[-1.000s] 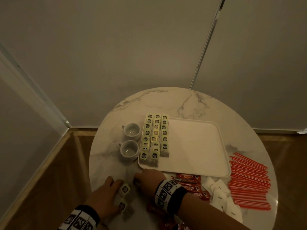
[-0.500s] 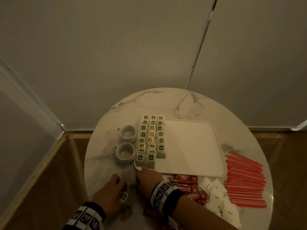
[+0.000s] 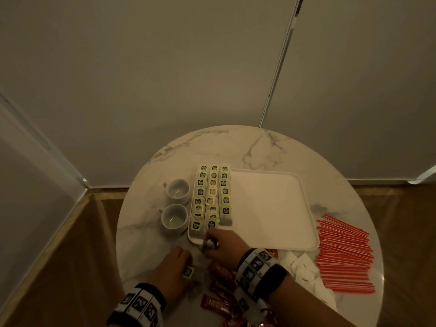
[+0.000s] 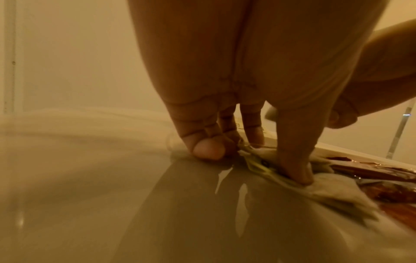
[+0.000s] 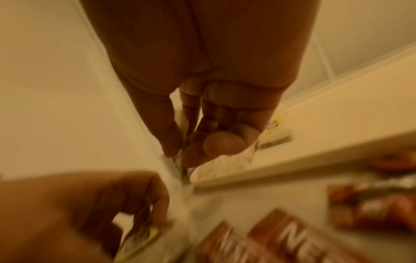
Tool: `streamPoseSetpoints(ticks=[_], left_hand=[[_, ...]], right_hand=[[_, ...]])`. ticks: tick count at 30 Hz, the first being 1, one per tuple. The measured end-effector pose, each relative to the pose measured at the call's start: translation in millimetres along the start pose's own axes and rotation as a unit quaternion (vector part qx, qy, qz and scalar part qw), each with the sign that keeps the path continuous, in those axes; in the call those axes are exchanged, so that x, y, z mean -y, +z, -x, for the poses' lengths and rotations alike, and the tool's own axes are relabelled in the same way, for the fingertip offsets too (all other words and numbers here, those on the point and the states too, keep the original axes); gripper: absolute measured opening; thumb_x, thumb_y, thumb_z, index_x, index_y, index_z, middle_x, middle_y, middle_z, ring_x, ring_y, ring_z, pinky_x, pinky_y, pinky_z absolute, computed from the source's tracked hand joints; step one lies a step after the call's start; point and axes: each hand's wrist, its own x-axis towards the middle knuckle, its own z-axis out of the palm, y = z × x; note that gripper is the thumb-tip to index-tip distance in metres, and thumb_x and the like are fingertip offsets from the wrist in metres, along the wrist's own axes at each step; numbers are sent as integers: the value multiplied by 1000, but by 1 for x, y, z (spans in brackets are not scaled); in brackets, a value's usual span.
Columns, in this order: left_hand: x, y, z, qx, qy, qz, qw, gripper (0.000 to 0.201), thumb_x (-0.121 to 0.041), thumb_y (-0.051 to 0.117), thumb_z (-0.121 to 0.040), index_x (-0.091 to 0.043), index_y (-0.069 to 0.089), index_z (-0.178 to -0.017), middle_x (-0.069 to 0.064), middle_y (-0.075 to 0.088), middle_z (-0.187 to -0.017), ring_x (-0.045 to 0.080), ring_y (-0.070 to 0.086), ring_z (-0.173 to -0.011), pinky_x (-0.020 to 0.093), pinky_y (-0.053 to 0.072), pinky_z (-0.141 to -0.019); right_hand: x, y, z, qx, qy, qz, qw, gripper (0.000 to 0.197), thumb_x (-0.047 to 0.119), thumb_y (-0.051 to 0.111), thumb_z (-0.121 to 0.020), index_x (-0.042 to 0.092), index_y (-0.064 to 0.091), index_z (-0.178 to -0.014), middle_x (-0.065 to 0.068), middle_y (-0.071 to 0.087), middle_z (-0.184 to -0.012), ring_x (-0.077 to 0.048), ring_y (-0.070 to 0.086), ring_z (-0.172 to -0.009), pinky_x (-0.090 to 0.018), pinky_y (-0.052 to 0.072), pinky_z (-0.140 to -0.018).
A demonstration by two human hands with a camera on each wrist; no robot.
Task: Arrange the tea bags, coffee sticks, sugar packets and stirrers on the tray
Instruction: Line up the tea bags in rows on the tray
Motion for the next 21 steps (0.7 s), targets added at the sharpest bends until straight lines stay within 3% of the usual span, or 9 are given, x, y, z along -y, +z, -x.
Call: streamPoseSetpoints(ticks=[3, 6, 8, 11, 13, 15, 21], left_hand=[[-7, 0, -7, -4, 8, 18, 1000, 25, -37, 63, -84, -30, 42, -96, -13, 33, -101, 9, 43, -94, 16, 34, -73], [-10, 0, -10, -8, 11, 28, 1000, 23, -29, 61, -86, -32, 42, -100, -14, 32, -107, 8, 42, -99, 11, 33, -72], [-14, 0, -9, -23, 27, 26, 999, 35, -32, 62, -85, -33, 45, -115, -19, 25, -114, 5, 38, -112, 12, 35, -87], [-29, -5, -9, -59, 29, 46, 997, 49, -37, 61, -84, -32, 43, -130, -22, 24, -124, 2, 31, -121, 19, 36, -103], [-41, -8, -11, -84, 35, 50, 995, 46, -37, 56, -87, -33, 43, -132, -16, 33, -130, 6, 34, -124, 21, 35, -103], [-50, -11, -17, -91, 43, 28, 995, 49, -34, 52, -90, -33, 40, -137, -13, 35, -135, 10, 30, -129, 25, 33, -108], [-68, -8, -38, -42, 78, -94, 992, 58, -27, 47, -90, -31, 31, -146, -11, 29, -151, 19, 25, -132, 34, 30, -110]], right_hand=[[-17, -20, -3, -73, 8, -43, 996, 14, 22, 68, -84, 17, 65, -97, 0, 62, -109, -12, 52, -93, -28, 46, -88], [-32, -41, -7, -108, 40, -124, 986, 27, 13, 72, -79, 18, 65, -105, 2, 65, -97, -8, 54, -79, -21, 46, -76], [-41, -49, -11, -101, 51, -155, 981, 51, 10, 74, -76, 25, 56, -122, 4, 62, -86, -4, 53, -71, -16, 42, -68], [-54, -51, -20, -69, 64, -132, 987, 70, 7, 74, -76, 31, 41, -133, -7, 63, -89, -14, 56, -74, -27, 49, -72], [-57, -50, -25, -42, 77, -116, 989, 67, 5, 73, -76, 28, 40, -129, -9, 63, -91, -17, 56, -76, -33, 50, -74], [-56, -48, -30, -12, 82, -87, 993, 62, 6, 72, -76, 24, 40, -126, -5, 60, -88, -17, 55, -77, -32, 49, -74], [-51, -40, -43, -18, 73, 40, 996, 42, 8, 61, -85, 17, 41, -120, -8, 62, -104, -23, 56, -87, -31, 47, -75]])
